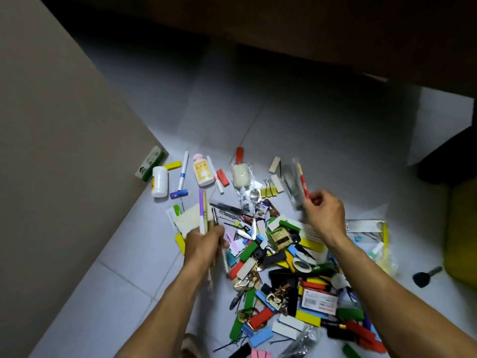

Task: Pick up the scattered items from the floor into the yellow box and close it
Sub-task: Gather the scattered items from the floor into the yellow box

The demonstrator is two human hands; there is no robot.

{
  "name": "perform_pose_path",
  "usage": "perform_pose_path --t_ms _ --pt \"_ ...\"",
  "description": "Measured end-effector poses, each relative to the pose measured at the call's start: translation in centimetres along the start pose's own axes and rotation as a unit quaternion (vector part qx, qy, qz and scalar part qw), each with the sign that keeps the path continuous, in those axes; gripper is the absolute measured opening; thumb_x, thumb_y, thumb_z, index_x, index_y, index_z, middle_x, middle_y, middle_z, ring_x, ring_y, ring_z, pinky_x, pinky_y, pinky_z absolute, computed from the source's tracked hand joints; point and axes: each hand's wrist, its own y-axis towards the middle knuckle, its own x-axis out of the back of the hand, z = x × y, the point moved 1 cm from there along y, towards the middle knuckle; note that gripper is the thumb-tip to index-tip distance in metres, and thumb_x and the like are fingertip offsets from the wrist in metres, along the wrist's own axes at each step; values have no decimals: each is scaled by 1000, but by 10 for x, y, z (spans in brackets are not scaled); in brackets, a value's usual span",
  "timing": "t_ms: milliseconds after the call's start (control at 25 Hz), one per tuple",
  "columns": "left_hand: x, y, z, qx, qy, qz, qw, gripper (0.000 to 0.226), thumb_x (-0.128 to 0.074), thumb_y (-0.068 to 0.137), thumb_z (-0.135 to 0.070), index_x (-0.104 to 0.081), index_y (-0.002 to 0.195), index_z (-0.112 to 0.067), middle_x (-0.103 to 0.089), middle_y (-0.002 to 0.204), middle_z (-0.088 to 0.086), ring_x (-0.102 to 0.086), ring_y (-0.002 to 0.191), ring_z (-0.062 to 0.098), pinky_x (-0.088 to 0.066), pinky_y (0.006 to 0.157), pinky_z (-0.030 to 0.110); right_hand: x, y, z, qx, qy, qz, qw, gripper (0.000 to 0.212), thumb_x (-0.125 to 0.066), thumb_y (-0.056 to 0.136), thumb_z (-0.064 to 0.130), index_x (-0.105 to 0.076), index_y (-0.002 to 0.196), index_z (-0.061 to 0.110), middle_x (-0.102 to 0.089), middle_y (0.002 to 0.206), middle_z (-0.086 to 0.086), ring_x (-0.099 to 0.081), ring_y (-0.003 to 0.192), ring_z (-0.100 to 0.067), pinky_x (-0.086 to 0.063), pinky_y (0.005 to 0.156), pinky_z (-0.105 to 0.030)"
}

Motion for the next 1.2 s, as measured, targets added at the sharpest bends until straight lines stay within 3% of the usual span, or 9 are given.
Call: perform_pose_path --t_ms 120,240,400,520,640,760,840,960,1200 --pt "-29 -1 -19 32 -102 93 990 14 -60 85 -16 -63 88 -2 -68 62 11 -60 52 23 -53 54 32 21 -16 11 62 129 -14 990 8 -63 92 26 -58 87 23 -64 79 9 -58 64 7 -41 51 -8" --pt "-62 -14 -29 65 -170 187 965 8 -59 84 -10 -60 86 -2 -64 60 11 -59 49 21 -52 48 28 39 -33 19 87 188 5 978 5 -58 95 26 -57 93 21 -68 81 0 -64 72 -8 -51 61 -22" --pt "-96 -30 -24 58 -186 236 952 19 -73 81 -13 -64 93 -1 -67 65 9 -60 49 18 -54 52 29 57 -50 12 38 208 144 967 5 -59 96 26 -57 92 24 -74 75 -2 -63 56 -14 -53 55 -34" --pt "-118 -56 -15 56 -199 279 938 39 -87 66 -23 -70 95 -2 -67 70 12 -62 53 22 -57 63 37 52 -88 -4 21 158 229 960 12 -63 93 28 -55 84 29 -73 70 -1 -58 48 -10 -48 51 -29" --pt "-122 -91 6 66 -203 285 934 40 -82 72 -9 -64 105 6 -71 83 22 -71 64 30 -58 58 39 52 -133 -21 23 155 202 967 20 -65 90 24 -50 78 30 -67 63 -2 -55 47 -12 -43 48 -27" --pt "-106 -128 29 87 -168 313 931 25 -80 74 -6 -69 93 4 -72 80 21 -71 67 31 -60 62 41 67 -180 -34 59 128 160 977 14 -69 87 28 -58 78 29 -65 67 4 -61 55 -9 -48 52 -27" --pt "-91 -156 34 95 -120 294 943 15 -75 77 -4 -68 88 3 -68 72 20 -68 60 29 -58 56 37 82 -212 -33 74 110 214 968 7 -68 87 33 -66 81 31 -69 75 8 -66 62 -7 -52 54 -29" --pt "-73 -184 35 66 -74 284 954 12 -70 80 -3 -64 86 5 -67 64 15 -64 51 24 -52 47 29 112 -241 -33 136 33 299 944 10 -63 90 34 -68 83 40 -68 76 25 -65 66 1 -48 56 -17" --pt "-63 -176 36 15 -49 223 974 28 -80 78 -15 -62 95 -1 -67 57 2 -62 49 15 -52 51 27 143 -212 -78 68 -40 216 973 4 -67 88 22 -67 87 26 -66 85 9 -66 73 -8 -53 66 -28"
